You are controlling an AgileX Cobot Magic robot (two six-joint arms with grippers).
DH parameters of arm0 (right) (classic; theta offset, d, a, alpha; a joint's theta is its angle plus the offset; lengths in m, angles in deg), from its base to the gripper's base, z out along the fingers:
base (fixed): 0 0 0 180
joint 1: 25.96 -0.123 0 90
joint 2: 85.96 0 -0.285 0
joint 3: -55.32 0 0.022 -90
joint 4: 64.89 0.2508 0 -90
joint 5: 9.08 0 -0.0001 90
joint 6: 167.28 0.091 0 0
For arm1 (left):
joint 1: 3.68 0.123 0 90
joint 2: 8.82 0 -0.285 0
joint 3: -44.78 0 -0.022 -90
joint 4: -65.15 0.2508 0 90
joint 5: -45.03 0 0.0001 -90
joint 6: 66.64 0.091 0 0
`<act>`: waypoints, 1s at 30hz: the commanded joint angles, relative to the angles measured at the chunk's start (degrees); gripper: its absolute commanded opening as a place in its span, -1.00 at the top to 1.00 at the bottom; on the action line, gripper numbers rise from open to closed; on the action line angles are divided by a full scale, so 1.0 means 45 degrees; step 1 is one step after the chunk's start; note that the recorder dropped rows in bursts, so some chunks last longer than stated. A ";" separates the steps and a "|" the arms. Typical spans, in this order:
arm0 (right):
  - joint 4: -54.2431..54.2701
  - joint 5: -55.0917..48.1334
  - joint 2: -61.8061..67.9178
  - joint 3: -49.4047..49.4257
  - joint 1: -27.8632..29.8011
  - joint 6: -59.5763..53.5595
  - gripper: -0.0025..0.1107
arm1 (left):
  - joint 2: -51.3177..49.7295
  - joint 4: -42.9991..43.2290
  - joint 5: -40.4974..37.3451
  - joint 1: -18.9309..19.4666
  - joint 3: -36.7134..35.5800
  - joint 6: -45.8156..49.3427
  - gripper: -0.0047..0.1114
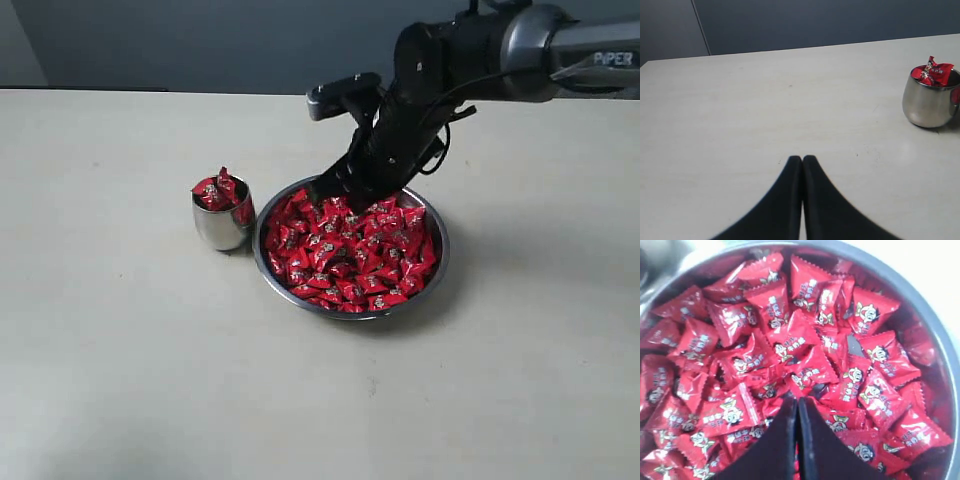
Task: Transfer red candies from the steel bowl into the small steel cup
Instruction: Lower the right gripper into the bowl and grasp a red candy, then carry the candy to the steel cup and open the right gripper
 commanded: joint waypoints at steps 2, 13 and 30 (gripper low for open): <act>0.0273 0.0252 -0.1126 0.0032 -0.0248 -0.0079 0.97 | 0.0061 0.0026 0.0063 -0.0069 0.0106 -0.0016 0.91; 0.2689 0.3705 -0.1436 0.0005 -0.2117 -0.2559 0.97 | 0.0061 0.0026 0.0063 -0.0069 0.0106 -0.0016 0.91; 0.3142 0.2777 0.1868 -0.3002 -0.2263 -0.2707 0.97 | 0.0061 0.0026 0.0063 -0.0069 0.0106 -0.0016 0.91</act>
